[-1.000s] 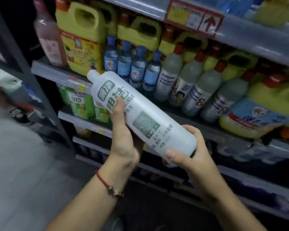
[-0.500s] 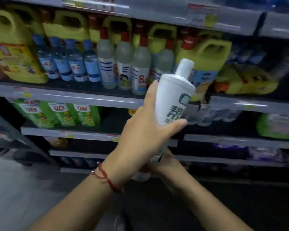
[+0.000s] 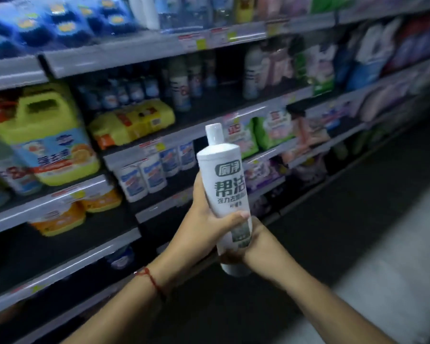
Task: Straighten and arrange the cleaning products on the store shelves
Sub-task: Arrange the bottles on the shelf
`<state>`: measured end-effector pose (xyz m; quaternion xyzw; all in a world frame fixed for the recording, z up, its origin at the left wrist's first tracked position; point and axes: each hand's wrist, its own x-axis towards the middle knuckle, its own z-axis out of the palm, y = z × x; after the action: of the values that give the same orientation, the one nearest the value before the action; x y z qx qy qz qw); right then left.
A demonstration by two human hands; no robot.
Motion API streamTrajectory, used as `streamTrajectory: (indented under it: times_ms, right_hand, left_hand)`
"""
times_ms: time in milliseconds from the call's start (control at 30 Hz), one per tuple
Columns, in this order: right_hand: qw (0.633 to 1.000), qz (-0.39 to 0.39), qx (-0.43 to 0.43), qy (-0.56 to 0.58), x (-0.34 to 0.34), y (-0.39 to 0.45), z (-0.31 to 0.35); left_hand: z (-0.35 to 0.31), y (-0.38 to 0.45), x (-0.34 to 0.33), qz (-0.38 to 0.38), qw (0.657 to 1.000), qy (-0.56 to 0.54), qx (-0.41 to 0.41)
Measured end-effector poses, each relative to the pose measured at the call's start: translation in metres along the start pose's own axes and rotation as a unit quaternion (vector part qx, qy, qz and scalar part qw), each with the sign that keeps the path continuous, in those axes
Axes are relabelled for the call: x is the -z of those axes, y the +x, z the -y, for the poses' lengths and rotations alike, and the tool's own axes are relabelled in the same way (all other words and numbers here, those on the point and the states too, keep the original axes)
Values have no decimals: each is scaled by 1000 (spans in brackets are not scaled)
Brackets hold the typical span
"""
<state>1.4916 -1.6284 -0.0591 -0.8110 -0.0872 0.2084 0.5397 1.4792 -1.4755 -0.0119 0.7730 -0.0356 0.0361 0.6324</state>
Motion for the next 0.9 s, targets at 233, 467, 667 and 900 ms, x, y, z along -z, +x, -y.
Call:
streamTrajectory:
  times_ms: [233,467,667,900]
  right_hand:
    - [988,-120,-2,-99,104,4,13]
    - [975,-108,139,-135,140,54,89]
    - [956,-36,265,-119,156,113,182]
    - [932,14,335,-142,164,183,263]
  left_hand:
    - [-14,66,-69,11,992,-121,14]
    - [-64,128,-31,-95,985,-140,-18]
    - [-125,179,33,-180,968,-84,-151]
    - [-161,231,107,-227,947,-7,-228]
